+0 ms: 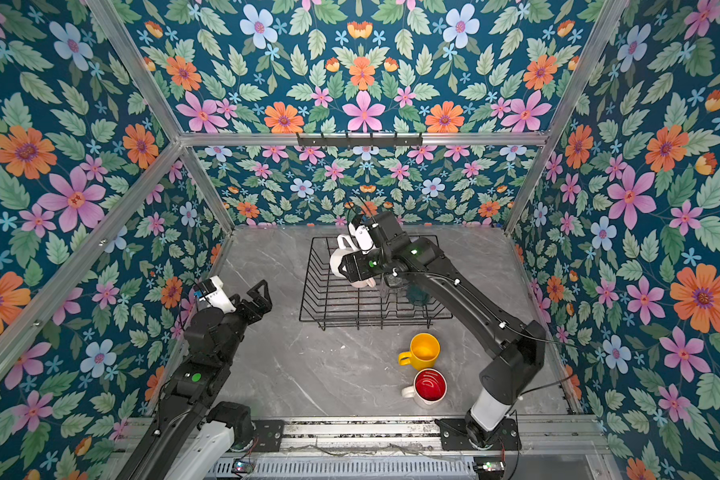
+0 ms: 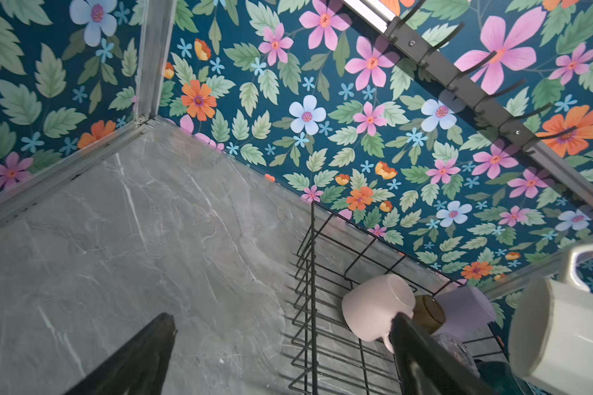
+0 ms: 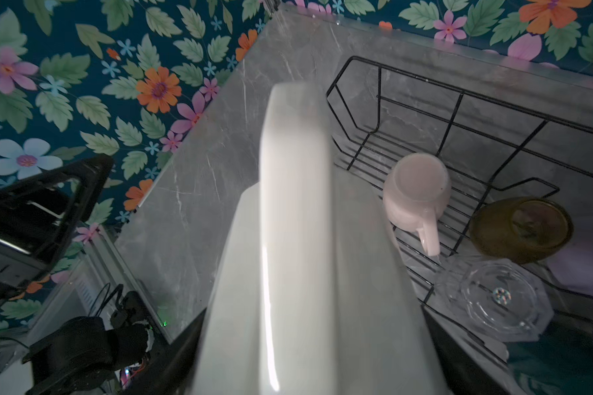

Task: Load the cups into the dish rack
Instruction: 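Open the left gripper and withdraw while the right carries the mug over the rack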

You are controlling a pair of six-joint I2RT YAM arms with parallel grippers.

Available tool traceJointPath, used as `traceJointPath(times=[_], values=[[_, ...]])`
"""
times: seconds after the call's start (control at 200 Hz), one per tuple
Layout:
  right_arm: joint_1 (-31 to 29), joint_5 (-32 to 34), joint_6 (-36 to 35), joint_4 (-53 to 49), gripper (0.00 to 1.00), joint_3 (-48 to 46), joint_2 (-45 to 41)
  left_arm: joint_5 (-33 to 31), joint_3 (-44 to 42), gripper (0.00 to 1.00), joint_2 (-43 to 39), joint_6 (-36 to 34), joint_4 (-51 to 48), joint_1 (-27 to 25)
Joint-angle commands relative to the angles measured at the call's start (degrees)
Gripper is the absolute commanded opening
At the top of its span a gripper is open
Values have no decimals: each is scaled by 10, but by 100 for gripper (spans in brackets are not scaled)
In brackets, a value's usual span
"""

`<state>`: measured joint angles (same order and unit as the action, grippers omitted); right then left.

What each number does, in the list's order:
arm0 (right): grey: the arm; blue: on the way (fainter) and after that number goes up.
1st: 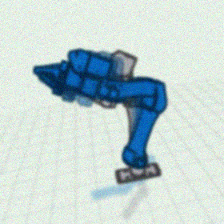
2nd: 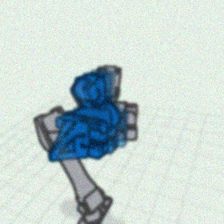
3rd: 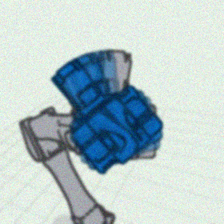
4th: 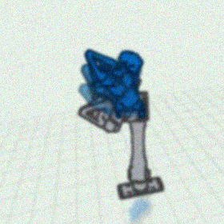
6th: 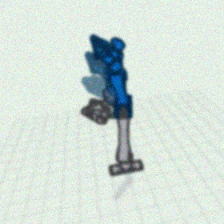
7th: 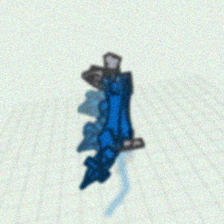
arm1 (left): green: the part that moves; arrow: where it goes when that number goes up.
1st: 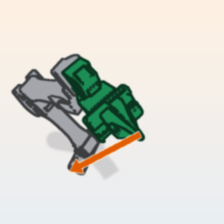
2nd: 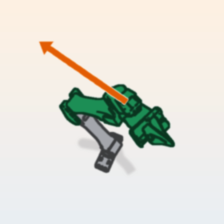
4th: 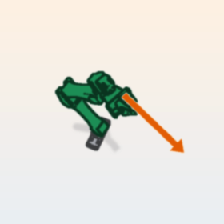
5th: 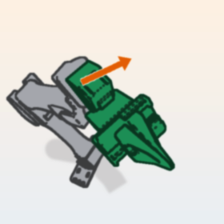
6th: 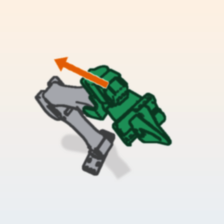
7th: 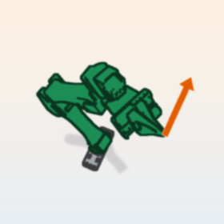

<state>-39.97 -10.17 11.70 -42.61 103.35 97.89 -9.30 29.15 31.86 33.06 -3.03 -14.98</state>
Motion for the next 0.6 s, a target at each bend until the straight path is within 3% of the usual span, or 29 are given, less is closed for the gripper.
traceJointPath(times=[0.0, 0.165, 0.496, 0.596], values=[[-8, 38, -23, -44, 0, 57, 41, -34, -1, 100, -13, 6, -13, 0], [-16, 56, -37, -112, 0, 161, 125, -33, -8, 100, -23, -7, -8, 1], [-38, 110, -56, -291, 0, 473, 340, -40, 6, 100, -25, -16, -16, 0], [-40, 120, -56, -297, 0, 503, 369, -38, 0, 100, -35, -19, -18, 1]])
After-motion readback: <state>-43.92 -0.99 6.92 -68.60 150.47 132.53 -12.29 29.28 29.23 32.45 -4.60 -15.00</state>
